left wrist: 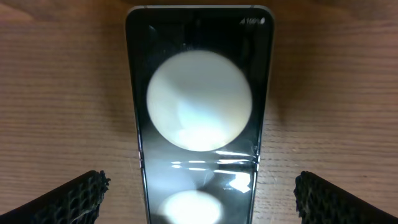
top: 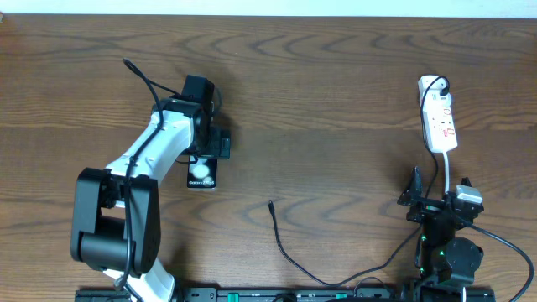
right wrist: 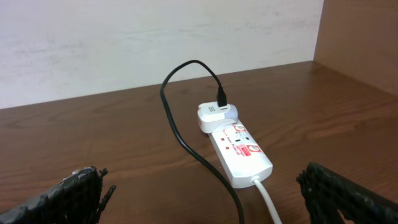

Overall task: Plug charger to phone and switch on socket
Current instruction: 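Lower the left gripper and close its fingers on the phone's sides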

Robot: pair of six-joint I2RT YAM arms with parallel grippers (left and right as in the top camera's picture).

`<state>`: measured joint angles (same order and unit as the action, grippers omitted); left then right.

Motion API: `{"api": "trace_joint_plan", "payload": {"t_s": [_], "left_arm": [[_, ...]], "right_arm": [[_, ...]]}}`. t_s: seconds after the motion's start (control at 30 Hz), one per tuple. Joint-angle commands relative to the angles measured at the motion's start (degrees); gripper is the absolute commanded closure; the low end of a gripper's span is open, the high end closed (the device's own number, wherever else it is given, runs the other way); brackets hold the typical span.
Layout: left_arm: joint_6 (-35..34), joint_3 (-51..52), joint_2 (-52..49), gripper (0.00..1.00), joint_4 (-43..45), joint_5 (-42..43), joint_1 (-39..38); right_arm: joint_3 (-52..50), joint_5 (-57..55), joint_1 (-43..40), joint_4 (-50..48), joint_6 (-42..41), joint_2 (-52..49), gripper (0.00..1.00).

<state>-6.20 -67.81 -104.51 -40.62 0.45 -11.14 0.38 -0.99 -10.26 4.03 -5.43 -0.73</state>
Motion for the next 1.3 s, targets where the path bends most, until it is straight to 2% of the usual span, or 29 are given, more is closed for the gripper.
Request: {"api": "trace_joint_plan", "payload": {"t_s": [0.0, 1.27], "left_arm": [[-0.55, 0.22, -2.32, 0.02, -0.15, -1.14, 0.17], [0.31, 3.1, -2.99, 0.02, 2.47, -0.92, 0.17]], "right_arm": [[-0.07, -0.33, -0.24, 0.22, 0.33, 0.24, 0.01], [-0.07, -0.33, -0.24, 0.24, 0.33, 0.24, 0.01]]}}
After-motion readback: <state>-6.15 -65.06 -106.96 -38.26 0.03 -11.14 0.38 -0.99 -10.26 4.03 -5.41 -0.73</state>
